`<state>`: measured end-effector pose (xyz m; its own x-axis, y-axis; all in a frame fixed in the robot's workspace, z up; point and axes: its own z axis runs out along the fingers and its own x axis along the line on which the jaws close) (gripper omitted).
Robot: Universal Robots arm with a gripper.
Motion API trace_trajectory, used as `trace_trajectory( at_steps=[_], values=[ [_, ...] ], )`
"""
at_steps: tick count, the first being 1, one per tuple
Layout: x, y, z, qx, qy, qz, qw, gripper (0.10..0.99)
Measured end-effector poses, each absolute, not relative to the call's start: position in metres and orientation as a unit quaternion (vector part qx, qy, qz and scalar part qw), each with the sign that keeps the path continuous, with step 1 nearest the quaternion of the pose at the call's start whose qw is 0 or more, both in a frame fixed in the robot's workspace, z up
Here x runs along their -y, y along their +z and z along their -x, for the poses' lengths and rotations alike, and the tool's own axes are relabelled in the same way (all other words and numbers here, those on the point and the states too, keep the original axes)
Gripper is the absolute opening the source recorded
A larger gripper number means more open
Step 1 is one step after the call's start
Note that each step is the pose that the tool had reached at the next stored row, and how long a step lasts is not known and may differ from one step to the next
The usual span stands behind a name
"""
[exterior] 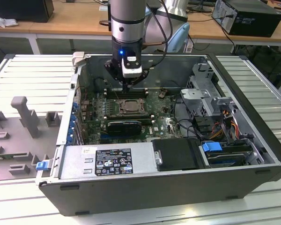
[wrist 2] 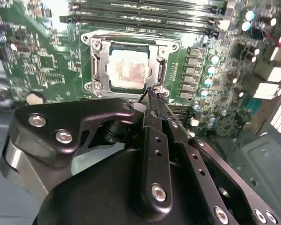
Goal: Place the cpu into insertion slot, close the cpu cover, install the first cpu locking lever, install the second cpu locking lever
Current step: 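Install the first cpu locking lever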
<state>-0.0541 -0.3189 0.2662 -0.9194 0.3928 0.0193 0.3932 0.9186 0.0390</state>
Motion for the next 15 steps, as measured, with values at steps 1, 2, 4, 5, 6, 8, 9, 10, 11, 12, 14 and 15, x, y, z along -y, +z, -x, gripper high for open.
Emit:
trace_trajectory(
  at_steps=[1, 2, 4, 5, 6, 8, 9, 10, 11, 12, 14, 15],
  values=[
    [0.3189, 0.2662, 0.0541, 0.981, -0.021, 0.192, 0.006, 0.106],
    [0.319, 0.2662, 0.0541, 0.984, -0.021, 0.175, 0.006, 0.106],
    [0.3189, 0.2662, 0.0541, 0.989, -0.021, 0.149, 0.007, 0.106],
    [0.3189, 0.2662, 0.0541, 0.99, -0.021, 0.141, 0.007, 0.106],
    [0.3189, 0.2662, 0.0541, 0.991, -0.021, 0.133, 0.007, 0.106],
    [0.3189, 0.2661, 0.0541, 0.995, -0.02, 0.101, 0.008, 0.106],
    [0.3189, 0.266, 0.0541, 0.996, -0.02, 0.091, 0.008, 0.106],
    [0.3189, 0.266, 0.0541, 0.996, -0.02, 0.081, 0.008, 0.106],
    [0.3189, 0.2659, 0.0541, 0.998, -0.02, 0.063, 0.008, 0.106],
    [0.3189, 0.2659, 0.0541, 0.999, -0.02, 0.048, 0.009, 0.106],
    [0.319, 0.2658, 0.0541, 0.999, -0.02, 0.027, 0.009, 0.106],
    [0.319, 0.2658, 0.0541, 1.0, -0.02, 0.021, 0.009, 0.106]
  ],
)
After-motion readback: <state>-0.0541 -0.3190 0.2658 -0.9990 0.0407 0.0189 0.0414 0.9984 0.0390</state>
